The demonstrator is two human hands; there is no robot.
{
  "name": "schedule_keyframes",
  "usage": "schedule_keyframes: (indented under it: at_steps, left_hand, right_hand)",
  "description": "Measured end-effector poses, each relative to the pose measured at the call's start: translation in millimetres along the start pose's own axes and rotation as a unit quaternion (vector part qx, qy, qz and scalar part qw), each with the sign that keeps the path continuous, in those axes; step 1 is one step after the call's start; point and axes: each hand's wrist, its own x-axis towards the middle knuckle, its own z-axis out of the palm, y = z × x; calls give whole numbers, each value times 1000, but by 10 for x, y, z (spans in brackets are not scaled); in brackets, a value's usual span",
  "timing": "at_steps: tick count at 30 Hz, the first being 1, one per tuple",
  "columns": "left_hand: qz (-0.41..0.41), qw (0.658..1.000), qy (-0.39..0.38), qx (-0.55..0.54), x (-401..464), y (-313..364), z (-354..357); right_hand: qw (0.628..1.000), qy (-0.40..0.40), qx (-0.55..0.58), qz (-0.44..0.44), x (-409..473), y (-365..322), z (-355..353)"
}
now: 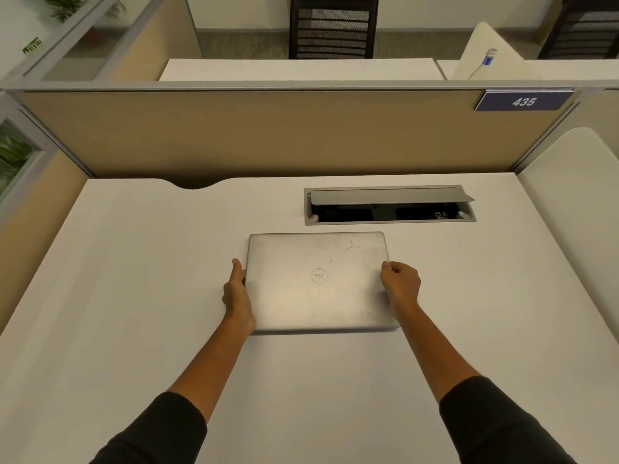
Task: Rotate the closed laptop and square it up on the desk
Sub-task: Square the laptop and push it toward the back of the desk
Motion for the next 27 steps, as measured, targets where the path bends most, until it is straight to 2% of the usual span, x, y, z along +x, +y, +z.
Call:
schedule_keyframes:
  at_steps: [17, 27]
  left_hand:
    - [0, 1000, -19, 10, -47, 18, -36]
    - [1, 1000, -9, 21, -53, 6, -30]
  right_hand:
    - [999, -43, 3, 4, 54, 101, 31]
    - [1000, -22, 15, -6, -17, 52, -8]
